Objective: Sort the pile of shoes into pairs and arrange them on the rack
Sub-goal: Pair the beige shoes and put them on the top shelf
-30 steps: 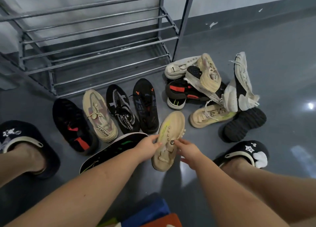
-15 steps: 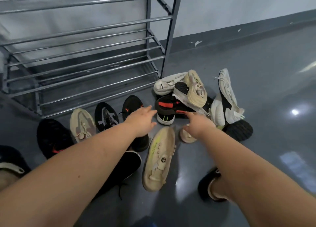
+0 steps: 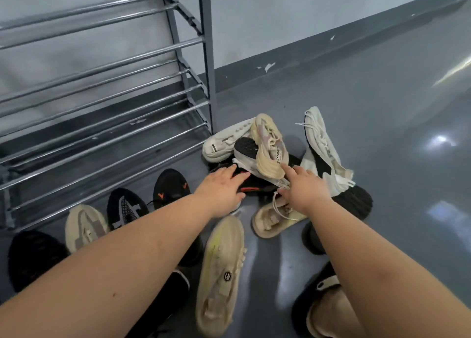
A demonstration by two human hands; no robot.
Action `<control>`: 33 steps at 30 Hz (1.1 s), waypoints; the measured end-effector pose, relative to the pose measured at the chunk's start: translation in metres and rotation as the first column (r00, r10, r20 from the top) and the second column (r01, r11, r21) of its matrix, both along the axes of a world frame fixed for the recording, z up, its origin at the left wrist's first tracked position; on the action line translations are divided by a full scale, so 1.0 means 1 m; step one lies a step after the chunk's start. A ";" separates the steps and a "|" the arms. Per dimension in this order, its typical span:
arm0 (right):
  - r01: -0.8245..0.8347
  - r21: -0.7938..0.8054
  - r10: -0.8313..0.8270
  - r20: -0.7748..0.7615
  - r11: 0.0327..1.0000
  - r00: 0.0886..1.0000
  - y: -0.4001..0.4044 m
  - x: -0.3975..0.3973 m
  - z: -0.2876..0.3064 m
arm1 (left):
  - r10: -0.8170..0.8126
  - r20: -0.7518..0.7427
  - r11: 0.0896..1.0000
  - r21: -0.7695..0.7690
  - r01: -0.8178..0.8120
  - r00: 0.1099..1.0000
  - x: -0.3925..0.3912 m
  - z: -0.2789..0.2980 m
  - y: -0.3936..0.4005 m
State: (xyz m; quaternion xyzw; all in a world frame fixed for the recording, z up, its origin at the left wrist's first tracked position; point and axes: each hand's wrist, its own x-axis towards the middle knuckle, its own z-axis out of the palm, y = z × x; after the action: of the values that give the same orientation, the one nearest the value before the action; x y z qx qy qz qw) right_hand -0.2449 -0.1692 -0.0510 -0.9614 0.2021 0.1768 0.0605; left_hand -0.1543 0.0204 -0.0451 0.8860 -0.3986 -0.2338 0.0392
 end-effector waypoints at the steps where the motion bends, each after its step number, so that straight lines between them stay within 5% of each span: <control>1: 0.020 0.025 -0.021 0.032 0.999 0.999 -0.005 0.004 -0.002 | -0.008 0.002 1.000 -0.003 0.008 1.000 0.004 -0.002 -0.007; 12: 0.216 0.254 -0.238 0.061 0.943 0.969 -0.045 0.033 -0.033 | 0.159 -0.323 0.976 -0.092 -0.198 0.933 0.042 -0.032 -0.082; 16: 0.329 0.627 -0.426 0.006 0.706 0.905 -0.049 0.035 -0.040 | 0.255 -0.429 0.902 -0.217 -0.373 0.866 0.037 -0.040 -0.091; 20: 0.362 0.778 -0.584 0.009 0.514 0.811 -0.043 0.040 -0.040 | 0.338 -0.417 0.829 -0.294 -0.476 0.844 0.039 -0.039 -0.086; 25: 0.422 0.740 -0.751 0.169 0.524 0.638 -0.013 0.048 -0.028 | 0.344 -0.548 0.696 -0.397 -0.598 0.763 0.030 -0.023 -0.053; 29: 0.387 0.909 -0.885 -0.047 0.154 0.464 0.030 0.051 -0.018 | 0.306 -0.631 0.631 -0.426 -0.648 0.713 0.016 -0.010 -0.012; 33: 0.319 0.947 -0.808 -0.172 0.022 0.564 0.081 0.042 -0.015 | 0.367 -0.667 0.561 -0.397 -0.726 0.648 -0.005 -0.011 0.046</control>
State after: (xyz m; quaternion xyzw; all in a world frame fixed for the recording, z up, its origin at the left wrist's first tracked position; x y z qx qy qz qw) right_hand -0.2028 -0.0882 -0.0664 -0.5753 0.4226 0.0011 0.7003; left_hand -0.1588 0.0663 -0.0561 0.8003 -0.1171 -0.2853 0.5143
